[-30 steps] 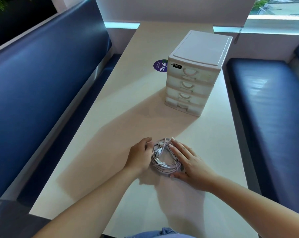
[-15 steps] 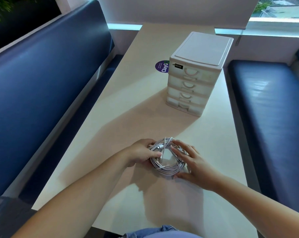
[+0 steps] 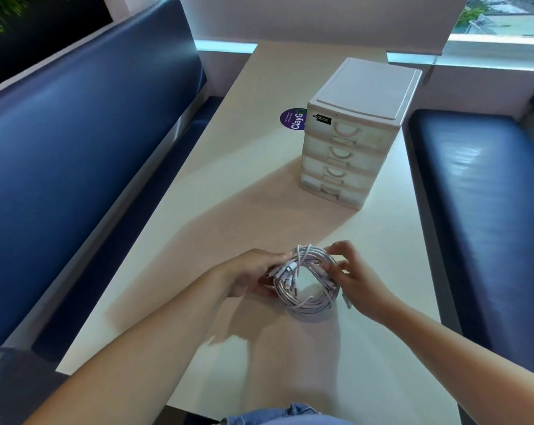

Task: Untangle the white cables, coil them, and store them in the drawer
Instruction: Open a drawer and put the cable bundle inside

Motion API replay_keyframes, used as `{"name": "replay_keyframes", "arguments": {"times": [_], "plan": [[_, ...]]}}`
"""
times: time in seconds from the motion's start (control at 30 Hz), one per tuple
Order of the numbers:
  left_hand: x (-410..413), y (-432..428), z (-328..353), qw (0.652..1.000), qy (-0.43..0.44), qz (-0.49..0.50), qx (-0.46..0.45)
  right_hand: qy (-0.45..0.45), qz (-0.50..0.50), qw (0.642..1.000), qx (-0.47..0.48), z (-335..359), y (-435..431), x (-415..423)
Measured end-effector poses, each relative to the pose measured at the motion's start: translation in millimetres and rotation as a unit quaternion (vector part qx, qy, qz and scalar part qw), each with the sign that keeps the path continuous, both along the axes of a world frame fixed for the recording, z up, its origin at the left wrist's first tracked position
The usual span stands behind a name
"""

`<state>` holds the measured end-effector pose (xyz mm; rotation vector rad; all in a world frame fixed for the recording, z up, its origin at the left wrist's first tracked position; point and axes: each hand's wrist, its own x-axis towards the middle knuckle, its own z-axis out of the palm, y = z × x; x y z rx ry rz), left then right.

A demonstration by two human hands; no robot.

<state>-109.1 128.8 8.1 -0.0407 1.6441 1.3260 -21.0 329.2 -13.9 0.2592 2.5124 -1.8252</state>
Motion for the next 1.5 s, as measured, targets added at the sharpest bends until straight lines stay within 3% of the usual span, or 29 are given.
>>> {"name": "replay_keyframes", "arguments": {"times": [0.1,0.17,0.23,0.37,0.53,0.9,1.13,1.27,1.37,1.5], "plan": [[0,-5,-6,0.999,0.034,-0.016,-0.012,-0.082,-0.003,0.995,-0.049,3,1,-7],[2,-4,-8,0.998,0.046,-0.029,-0.014,-0.113,0.028,0.993,-0.003,2,6,-12],[5,1,-8,0.996,0.072,-0.045,-0.029,-0.116,0.03,0.993,0.018,2,7,-14],[9,7,-5,0.99,0.115,-0.066,-0.053,-0.127,-0.008,0.991,-0.042,6,0,-14],[8,8,-7,0.983,0.154,-0.06,-0.081,-0.14,-0.027,0.99,-0.006,11,-2,-17],[2,5,-3,0.996,0.064,-0.052,-0.031,-0.215,-0.024,0.968,-0.126,12,13,-16],[-1,12,-8,0.973,0.18,-0.087,-0.115,-0.173,-0.032,0.983,-0.053,8,11,-11],[0,9,-7,0.923,0.306,-0.167,-0.164,-0.147,-0.031,0.988,0.047,1,9,-12],[-2,10,-7,0.898,0.35,-0.196,-0.178,-0.121,-0.015,0.983,0.136,1,7,-16],[-6,10,-5,0.898,0.348,-0.195,-0.184,-0.131,-0.012,0.987,0.093,-1,9,-20]]}}
